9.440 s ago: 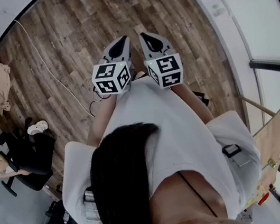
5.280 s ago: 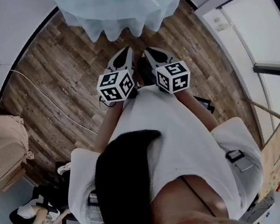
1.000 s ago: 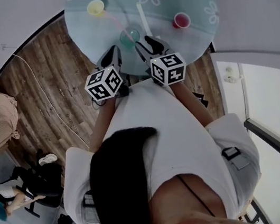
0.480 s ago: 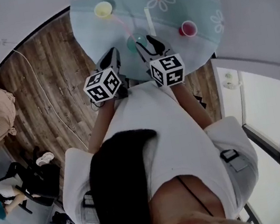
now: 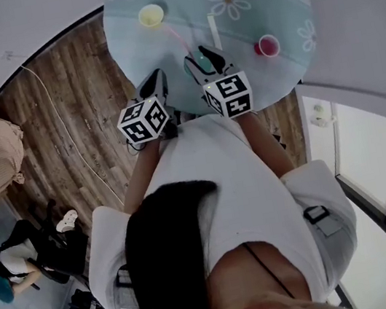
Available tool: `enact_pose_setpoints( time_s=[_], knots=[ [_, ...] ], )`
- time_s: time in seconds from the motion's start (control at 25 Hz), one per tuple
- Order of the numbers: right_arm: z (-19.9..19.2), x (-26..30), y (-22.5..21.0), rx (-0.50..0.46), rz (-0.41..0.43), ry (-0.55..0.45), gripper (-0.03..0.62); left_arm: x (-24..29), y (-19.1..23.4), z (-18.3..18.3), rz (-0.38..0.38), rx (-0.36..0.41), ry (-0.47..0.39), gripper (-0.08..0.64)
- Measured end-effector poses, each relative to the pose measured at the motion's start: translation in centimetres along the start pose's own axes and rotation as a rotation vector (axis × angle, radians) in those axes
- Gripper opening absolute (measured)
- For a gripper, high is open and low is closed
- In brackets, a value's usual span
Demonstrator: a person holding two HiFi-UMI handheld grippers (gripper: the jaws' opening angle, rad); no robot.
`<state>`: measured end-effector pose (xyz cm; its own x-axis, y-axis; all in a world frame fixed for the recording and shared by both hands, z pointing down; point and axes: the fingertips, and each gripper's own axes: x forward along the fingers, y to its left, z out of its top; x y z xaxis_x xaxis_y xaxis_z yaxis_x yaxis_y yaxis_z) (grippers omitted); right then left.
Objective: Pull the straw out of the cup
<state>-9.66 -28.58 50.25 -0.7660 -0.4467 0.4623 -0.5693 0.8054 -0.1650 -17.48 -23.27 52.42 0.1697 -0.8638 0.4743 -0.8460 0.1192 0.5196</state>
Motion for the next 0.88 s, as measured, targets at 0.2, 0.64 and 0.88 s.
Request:
enact_pose_setpoints(
  time_s=[0.2,0.64,0.88],
  knots=[
    [0.4,1.3,0.2,-0.026,0.008,0.014,0.175,-0.5,1.0,0.2,0.014,-0.016,-0.007,0.009],
    [0.5,3.5,0.1,-0.068,0.004,0.054,0.151,-1.7,3.3,0.6,0.061,-0.05,-0.033,0.009],
    [1.0,3.7,0.0,-0.062,-0.022,0.05,0.102,-2.0,3.8,0.9,0.066,-0.053,-0.037,0.009]
  ],
)
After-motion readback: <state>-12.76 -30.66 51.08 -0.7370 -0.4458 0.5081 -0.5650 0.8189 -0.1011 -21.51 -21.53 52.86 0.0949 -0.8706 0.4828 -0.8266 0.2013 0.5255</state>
